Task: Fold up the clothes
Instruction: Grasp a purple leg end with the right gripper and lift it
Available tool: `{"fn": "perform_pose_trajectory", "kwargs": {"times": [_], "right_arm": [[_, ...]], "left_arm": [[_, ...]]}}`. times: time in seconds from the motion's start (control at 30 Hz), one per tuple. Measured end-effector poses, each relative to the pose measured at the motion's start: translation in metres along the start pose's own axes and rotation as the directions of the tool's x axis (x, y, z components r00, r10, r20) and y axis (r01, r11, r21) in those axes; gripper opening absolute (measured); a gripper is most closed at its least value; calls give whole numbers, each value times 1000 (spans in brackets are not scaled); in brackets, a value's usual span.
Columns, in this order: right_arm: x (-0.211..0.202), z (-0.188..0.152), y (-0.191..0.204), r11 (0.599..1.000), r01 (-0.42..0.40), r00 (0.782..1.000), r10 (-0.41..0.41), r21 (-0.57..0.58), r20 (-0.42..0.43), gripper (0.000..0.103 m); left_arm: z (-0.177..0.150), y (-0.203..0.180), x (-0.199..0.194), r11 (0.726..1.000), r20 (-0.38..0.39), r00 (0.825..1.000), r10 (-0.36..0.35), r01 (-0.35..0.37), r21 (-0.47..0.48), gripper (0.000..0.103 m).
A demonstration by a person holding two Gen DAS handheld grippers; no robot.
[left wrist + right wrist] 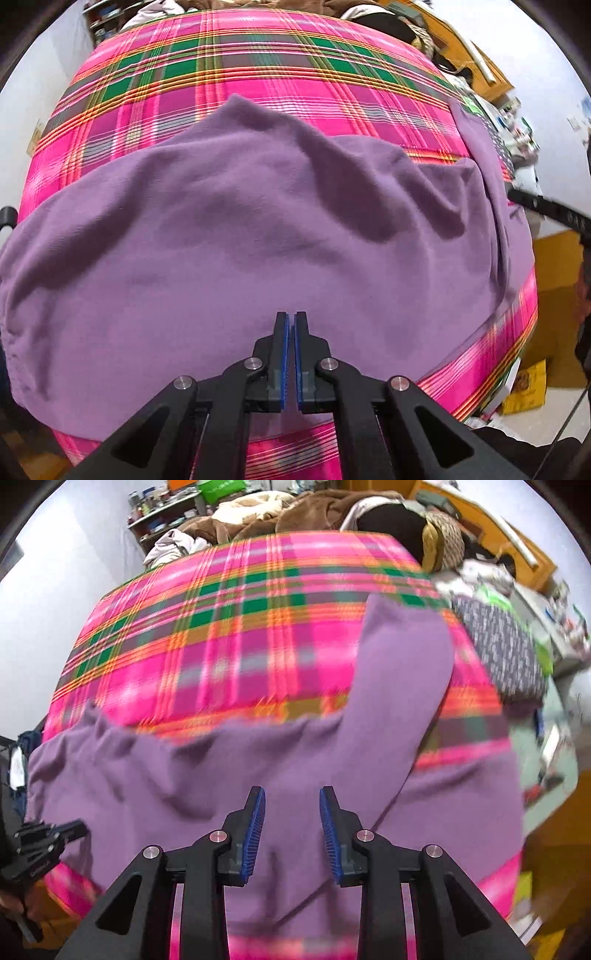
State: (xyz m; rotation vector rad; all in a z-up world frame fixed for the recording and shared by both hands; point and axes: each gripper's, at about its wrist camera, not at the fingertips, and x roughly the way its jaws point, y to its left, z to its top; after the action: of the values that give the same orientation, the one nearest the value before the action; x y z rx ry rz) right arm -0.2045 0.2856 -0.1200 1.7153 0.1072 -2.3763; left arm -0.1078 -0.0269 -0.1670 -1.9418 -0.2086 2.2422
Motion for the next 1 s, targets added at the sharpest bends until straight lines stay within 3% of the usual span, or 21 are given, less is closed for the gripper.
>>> {"fn": "perform_pose_trajectory", "kwargs": {"times": [0.2,0.47,0.63,0.87,1.0], "right_arm": [[32,55,-38,998,27,999,-28,-53,-21,31],[60,94,-52,996,7,999,-11,-86,-45,31],[79,105,-50,994,-8,997,-1,-111,-77,31],[88,103,-47,992,49,994,-59,-119,-88,31],[84,100,-51,992,70,994,-78,-102,-78,8]], "left_arm": [[2,-19,6,990,-19,998,57,-59,-130,2],[1,-40,4,971,-26,994,104,-107,-215,2],[-12,-36,-10,960,-16,994,111,-111,-258,2],[-19,-39,-12,958,6,995,96,-91,-273,2],[-25,-32,-16,960,24,996,81,-71,-272,2]]}}
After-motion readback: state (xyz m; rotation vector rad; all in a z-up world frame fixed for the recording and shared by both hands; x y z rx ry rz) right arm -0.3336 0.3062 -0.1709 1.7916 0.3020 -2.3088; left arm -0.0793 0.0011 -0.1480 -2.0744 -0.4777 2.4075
